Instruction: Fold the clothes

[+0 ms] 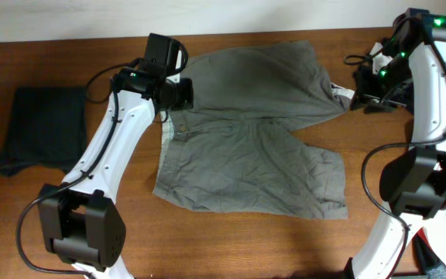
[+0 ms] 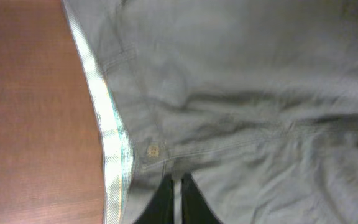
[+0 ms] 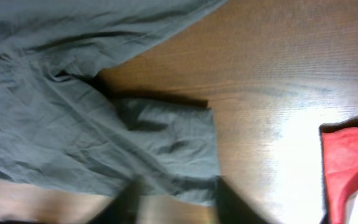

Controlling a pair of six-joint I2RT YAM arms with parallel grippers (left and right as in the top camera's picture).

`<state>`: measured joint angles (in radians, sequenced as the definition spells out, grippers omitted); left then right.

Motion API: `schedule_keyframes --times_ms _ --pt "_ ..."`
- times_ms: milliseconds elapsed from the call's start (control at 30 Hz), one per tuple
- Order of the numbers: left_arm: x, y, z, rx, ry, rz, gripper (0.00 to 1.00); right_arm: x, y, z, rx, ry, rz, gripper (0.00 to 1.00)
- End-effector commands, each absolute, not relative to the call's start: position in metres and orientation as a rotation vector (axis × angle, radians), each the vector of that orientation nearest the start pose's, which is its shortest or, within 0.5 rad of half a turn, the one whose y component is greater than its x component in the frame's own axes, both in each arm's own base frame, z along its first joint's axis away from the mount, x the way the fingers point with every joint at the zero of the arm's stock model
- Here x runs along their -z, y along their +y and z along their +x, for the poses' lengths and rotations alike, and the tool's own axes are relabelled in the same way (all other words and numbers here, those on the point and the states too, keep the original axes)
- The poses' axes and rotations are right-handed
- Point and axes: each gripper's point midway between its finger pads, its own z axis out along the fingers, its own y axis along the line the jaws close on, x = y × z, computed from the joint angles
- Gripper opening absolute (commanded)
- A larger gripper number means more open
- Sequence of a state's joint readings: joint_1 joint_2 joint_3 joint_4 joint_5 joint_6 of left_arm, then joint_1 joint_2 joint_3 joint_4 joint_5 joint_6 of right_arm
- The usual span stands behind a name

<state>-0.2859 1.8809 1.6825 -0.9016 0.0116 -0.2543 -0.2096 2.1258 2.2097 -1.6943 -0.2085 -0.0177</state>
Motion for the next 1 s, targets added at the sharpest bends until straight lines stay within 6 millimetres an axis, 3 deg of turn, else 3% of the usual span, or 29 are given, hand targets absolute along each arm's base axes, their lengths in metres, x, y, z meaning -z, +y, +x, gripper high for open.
schedule_keyframes --times_ms 0,133,333,500,967 --pt "-0.136 -0.132 0.436 0.179 2.750 0.060 0.09 -0.160 -0.042 0.372 -0.364 3.201 0.348 0.70" --pt "-0.120 -0.130 0.426 0.167 2.792 0.059 0.11 -0.125 -0.038 0.350 -0.399 3.318 0.345 0.68" --pt "-0.091 -0.129 0.420 0.163 2.808 0.054 0.13 -0.079 -0.028 0.354 -0.514 3.282 0.224 0.61" --pt "-0.064 -0.138 0.406 0.265 2.844 0.074 0.13 -0.061 -0.023 0.358 -0.559 3.245 0.192 0.60" --pt "-0.015 -0.129 0.370 0.244 2.942 0.069 0.13 -0.007 -0.014 0.330 -0.686 3.253 0.255 0.59"
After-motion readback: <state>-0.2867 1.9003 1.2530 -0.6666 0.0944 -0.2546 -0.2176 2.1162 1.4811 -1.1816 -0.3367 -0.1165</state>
